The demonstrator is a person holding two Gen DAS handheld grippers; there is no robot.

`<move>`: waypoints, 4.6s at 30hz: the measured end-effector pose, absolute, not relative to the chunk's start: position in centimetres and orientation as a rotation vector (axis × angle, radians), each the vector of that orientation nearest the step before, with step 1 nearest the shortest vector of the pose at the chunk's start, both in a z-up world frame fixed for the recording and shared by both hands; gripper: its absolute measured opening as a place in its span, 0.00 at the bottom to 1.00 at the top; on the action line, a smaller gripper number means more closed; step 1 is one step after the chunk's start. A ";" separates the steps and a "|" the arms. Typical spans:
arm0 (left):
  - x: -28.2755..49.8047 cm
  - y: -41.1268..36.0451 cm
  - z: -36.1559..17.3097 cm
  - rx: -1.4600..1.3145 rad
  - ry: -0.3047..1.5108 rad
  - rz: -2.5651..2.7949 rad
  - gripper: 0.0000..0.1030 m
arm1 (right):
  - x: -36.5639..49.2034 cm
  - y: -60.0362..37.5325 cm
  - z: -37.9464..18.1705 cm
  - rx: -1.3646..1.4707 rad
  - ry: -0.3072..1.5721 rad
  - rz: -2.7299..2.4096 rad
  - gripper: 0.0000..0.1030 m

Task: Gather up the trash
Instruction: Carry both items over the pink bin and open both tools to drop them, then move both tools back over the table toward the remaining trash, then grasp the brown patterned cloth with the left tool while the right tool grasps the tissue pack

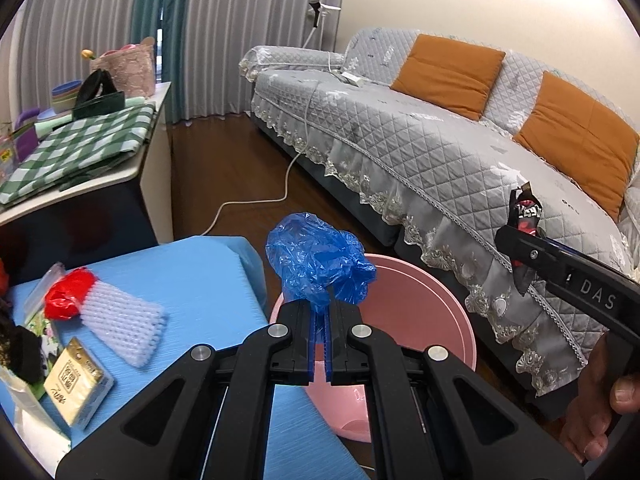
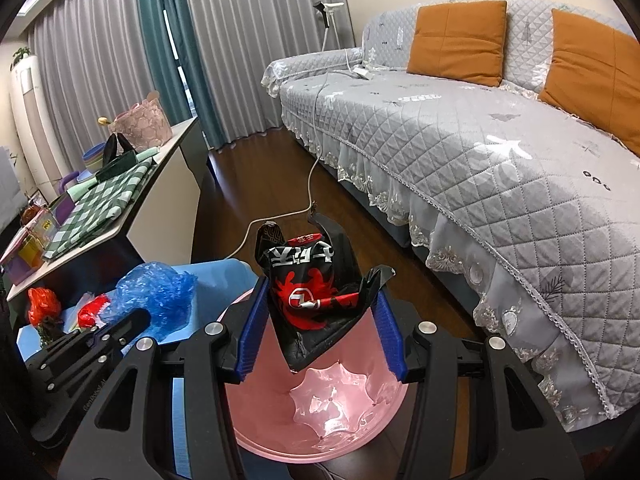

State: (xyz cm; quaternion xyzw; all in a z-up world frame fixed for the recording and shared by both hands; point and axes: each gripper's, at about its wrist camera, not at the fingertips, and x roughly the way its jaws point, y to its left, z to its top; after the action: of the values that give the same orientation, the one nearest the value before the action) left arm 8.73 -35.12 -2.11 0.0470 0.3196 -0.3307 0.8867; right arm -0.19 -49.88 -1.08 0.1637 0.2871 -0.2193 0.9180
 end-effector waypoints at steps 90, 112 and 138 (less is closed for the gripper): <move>17.3 -7.9 -4.0 -0.037 0.802 -0.407 0.44 | 12.2 -22.6 -8.5 0.015 0.780 0.145 0.89; 18.0 -6.9 -4.1 -0.046 0.840 -0.418 0.16 | 15.1 -20.6 -10.7 -0.034 0.898 0.197 0.79; 14.8 -7.0 -1.0 0.005 0.713 -0.419 0.12 | 10.4 -23.9 -5.2 0.035 0.718 0.059 0.71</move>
State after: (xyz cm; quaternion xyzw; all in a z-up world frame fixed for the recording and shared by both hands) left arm 14.82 -7.01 -1.00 0.0024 0.3464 -0.2036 0.9157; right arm 10.44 -23.93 -5.17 0.0170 0.3514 0.0287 0.9356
